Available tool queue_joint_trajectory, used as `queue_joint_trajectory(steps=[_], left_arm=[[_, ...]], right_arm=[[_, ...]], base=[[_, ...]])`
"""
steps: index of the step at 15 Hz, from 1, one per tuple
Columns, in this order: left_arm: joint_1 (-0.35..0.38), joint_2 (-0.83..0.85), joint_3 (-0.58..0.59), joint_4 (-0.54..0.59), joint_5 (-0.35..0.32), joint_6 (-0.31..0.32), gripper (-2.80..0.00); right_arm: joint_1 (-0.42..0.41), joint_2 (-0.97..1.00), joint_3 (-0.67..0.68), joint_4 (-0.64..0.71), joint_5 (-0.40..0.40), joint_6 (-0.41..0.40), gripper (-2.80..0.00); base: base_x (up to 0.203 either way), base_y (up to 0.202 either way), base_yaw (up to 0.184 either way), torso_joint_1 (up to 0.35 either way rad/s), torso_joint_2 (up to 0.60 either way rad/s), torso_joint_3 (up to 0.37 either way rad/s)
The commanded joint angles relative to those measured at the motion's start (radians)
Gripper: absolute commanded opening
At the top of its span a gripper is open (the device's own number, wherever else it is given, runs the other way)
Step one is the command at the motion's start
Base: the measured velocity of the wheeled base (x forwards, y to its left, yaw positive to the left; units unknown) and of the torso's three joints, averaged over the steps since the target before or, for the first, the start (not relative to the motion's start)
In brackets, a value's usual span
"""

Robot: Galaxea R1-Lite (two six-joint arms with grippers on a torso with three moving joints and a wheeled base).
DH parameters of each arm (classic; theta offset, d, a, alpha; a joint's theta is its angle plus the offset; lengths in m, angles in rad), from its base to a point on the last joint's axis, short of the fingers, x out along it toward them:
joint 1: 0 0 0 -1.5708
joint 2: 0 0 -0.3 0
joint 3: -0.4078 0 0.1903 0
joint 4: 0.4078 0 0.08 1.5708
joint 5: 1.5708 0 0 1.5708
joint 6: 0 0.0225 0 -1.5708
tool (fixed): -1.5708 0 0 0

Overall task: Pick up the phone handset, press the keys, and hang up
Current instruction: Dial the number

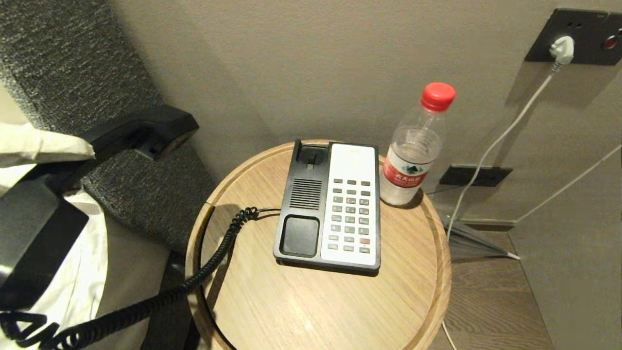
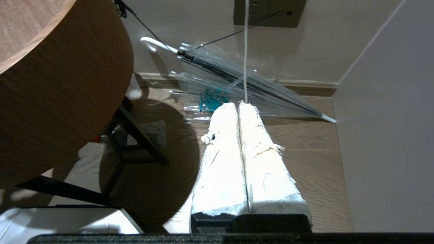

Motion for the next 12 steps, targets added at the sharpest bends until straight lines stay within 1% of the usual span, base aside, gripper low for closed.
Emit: queue_joint_trajectory(steps=[1,3,5,6,7,8,10,12], left_arm=[[0.018,-0.071,0.133,-0.151,0.006,-0.004,-2.80],[0.028,-0.121,0.275,-0.292,0.020,-0.003,-2.80],[0.037,-0.145,0.338,-0.390,0.027,0.000,-2.80],[0.050,-0.151,0.401,-0.471,0.025,0.006,-2.80],[0.062,-0.154,0.450,-0.558,0.023,0.018,-2.80],[0.072,-0.156,0.469,-0.601,0.021,0.049,-2.80],[0.077,-0.163,0.440,-0.596,0.017,0.067,-2.80],[0.128,-0.177,0.447,-0.592,0.008,0.069,-2.80]], right_arm=[[0.000,0.000,0.002,-0.001,0.000,-0.001,-2.80],[0.000,0.000,0.002,-0.001,0.000,-0.001,-2.80],[0.000,0.000,0.002,-0.001,0.000,0.001,-2.80],[0.002,0.000,0.002,-0.001,0.000,-0.001,-2.80],[0.000,0.000,0.002,-0.001,0.000,-0.001,-2.80],[0.000,0.000,0.002,-0.001,0.000,0.001,-2.80],[0.000,0.000,0.002,-0.001,0.000,0.001,-2.80],[0.000,0.000,0.002,-0.001,0.000,-0.001,-2.80]], base=[[0.000,0.000,0.000,0.000,0.00,0.000],[0.000,0.000,0.000,0.000,0.00,0.000],[0.000,0.000,0.000,0.000,0.00,0.000],[0.000,0.000,0.000,0.000,0.00,0.000],[0.000,0.000,0.000,0.000,0.00,0.000],[0.000,0.000,0.000,0.000,0.00,0.000],[0.000,0.000,0.000,0.000,0.00,0.000],[0.000,0.000,0.000,0.000,0.00,0.000]])
